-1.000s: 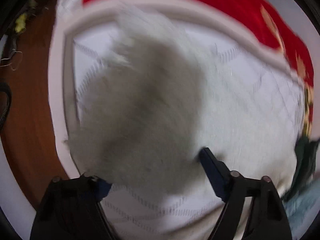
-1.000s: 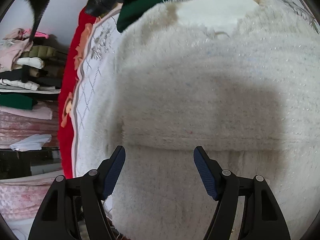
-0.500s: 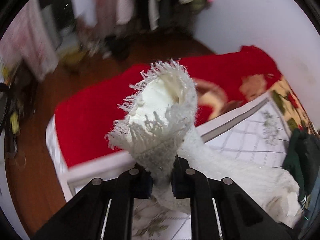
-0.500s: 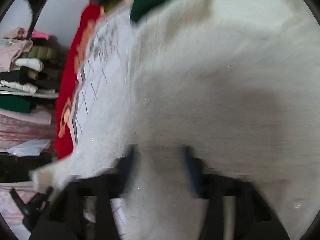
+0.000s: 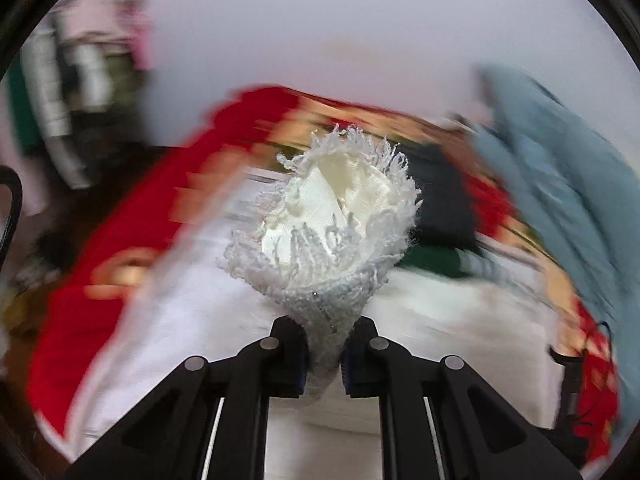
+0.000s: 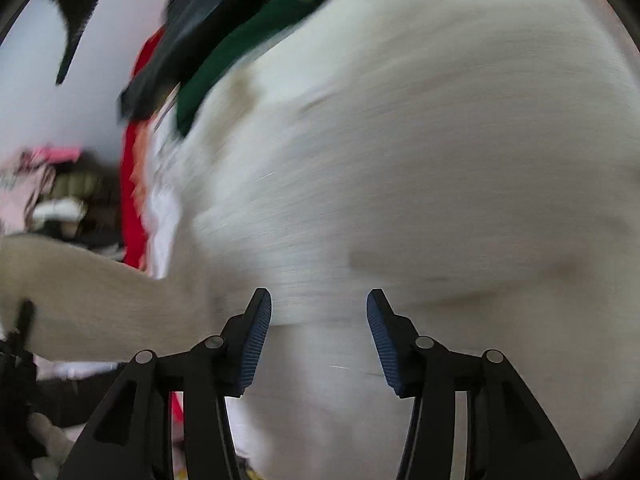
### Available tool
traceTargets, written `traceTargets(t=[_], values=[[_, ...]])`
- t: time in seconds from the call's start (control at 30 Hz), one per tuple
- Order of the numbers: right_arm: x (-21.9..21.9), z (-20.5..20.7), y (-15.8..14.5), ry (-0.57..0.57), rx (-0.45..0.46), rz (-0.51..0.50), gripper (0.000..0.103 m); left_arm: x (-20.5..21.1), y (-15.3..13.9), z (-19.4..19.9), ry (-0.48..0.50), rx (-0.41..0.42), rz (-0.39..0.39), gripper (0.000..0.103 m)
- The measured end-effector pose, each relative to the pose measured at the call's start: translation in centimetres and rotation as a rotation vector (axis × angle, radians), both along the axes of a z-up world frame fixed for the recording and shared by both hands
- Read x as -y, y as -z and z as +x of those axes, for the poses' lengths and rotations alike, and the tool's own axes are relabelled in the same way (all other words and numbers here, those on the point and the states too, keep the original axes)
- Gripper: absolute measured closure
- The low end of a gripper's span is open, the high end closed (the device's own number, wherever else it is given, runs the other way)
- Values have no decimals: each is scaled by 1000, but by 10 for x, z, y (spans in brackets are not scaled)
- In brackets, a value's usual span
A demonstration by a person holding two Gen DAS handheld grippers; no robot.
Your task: Fold large clothes
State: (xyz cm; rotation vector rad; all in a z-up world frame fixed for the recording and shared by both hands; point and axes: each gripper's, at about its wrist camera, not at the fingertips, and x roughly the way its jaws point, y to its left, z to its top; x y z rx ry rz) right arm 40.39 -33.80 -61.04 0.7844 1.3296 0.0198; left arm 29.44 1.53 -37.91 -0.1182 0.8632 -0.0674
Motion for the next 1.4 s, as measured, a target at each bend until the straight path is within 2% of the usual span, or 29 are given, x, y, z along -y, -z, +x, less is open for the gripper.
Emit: traceTargets(t=[0.1, 0.2, 0.27, 0.37, 0.4, 0.43, 0.47, 0.53, 0.57, 0.63, 0.73, 0.8, 0.87, 0.93, 1.03, 1.13, 1.17, 1.23, 1.27, 1.3, 1.33, 1.4], values=[[60, -33, -4, 110, -21, -43, 51, 83, 20, 10, 149, -66, -36, 94], [119, -69, 2, 213, -57, -80, 51, 165, 58, 13, 282, -143, -27, 93], [144, -88, 9, 250, -68, -88, 51, 201, 85, 14, 340, -215, -4, 93], [170, -102, 16, 265, -95, -126, 51, 231, 125, 18, 379, -305, 39, 91], [176, -107, 18, 269, -101, -130, 51, 236, 130, 18, 379, -317, 54, 86], [182, -112, 20, 276, -107, -132, 51, 237, 135, 17, 373, -323, 60, 85], [188, -117, 21, 283, -108, -130, 51, 237, 137, 19, 369, -328, 54, 77], [198, -125, 20, 294, -101, -122, 51, 230, 136, 24, 367, -348, 22, 35], [201, -129, 19, 300, -98, -114, 49, 225, 135, 27, 359, -354, 9, 9], [200, -132, 15, 305, -92, -97, 38, 208, 127, 28, 324, -349, -4, 7], [201, -136, 6, 292, -84, -72, 38, 168, 115, 25, 255, -358, -12, 7], [198, -140, -1, 275, -84, -71, 38, 136, 108, 19, 181, -357, 30, 7], [192, -136, -5, 254, -89, -97, 38, 99, 101, 5, 98, -346, 121, 7], [186, -132, -8, 206, -105, -147, 38, 59, 102, -13, 6, -349, 260, 7], [177, -126, 0, 110, -155, -181, 38, 8, 124, -33, -93, -411, 427, 7], [147, -114, 10, 14, -176, -127, 39, -27, 150, -50, -171, -497, 476, 7], [132, -109, 14, -36, -176, -113, 41, -33, 156, -55, -184, -522, 484, 7], [95, -103, 24, -148, -177, -102, 66, -40, 168, -65, -198, -554, 495, 7], [75, -102, 36, -201, -209, -103, 72, -41, 174, -70, -202, -567, 511, 7], [61, -103, 50, -222, -242, -76, 84, -43, 176, -74, -205, -574, 516, 7], [47, -107, 68, -218, -287, -51, 85, -42, 179, -77, -205, -579, 511, 7], [36, -108, 78, -195, -295, -94, 85, -43, 181, -80, -205, -585, 512, 7]])
